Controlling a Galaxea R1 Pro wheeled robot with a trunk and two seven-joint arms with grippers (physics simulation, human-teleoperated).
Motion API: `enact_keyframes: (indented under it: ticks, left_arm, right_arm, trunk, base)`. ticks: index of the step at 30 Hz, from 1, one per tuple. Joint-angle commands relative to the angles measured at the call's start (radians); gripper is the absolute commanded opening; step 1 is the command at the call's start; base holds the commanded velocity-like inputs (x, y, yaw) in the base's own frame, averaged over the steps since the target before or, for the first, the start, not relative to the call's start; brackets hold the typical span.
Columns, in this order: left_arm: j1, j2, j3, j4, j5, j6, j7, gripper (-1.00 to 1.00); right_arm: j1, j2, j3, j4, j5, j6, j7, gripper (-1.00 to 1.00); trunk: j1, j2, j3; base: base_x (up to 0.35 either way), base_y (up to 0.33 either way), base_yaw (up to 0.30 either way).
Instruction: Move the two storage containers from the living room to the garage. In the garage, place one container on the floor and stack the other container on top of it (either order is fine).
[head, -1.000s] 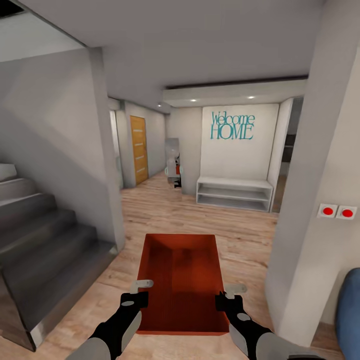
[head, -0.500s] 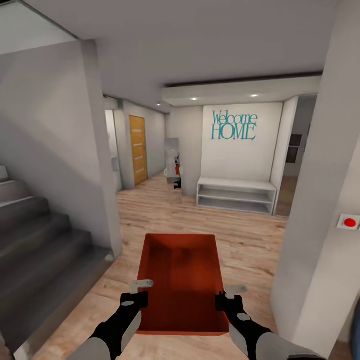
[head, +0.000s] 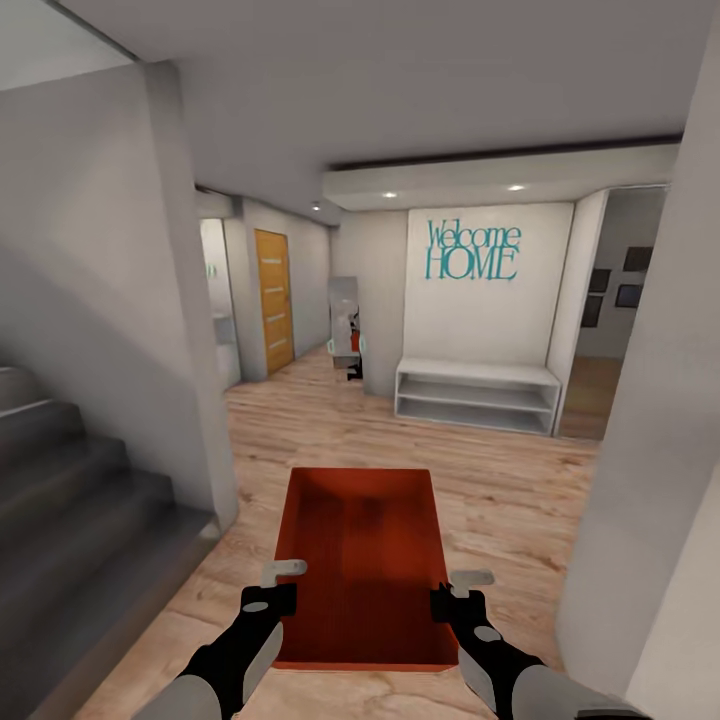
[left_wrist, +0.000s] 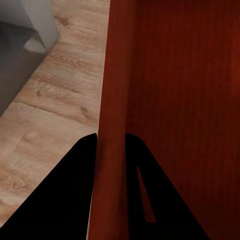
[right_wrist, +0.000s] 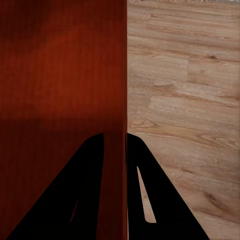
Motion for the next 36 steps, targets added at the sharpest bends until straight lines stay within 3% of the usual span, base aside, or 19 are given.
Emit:
enact_keyframes:
  ticks: [1, 36]
  left_arm:
    - [-0.001, 0.017, 0.069, 0.001, 0.014, 0.007, 0.012, -1.0]
    - [-0.001, 0.017, 0.07, -0.001, 0.014, 0.007, 0.012, -1.0]
  right_arm:
    - [0.0, -0.008, 0.044, -0.001, 0.008, -0.038, 0.003, -1.0]
    - [0.0, -0.008, 0.044, -0.001, 0.009, -0.037, 0.003, -1.0]
  trunk:
    - [0.001, 0.0, 0.0]
    - [0.001, 0.0, 0.0]
  base:
    - [0.322, 0.0, 0.0]
    - [0.322, 0.0, 0.0]
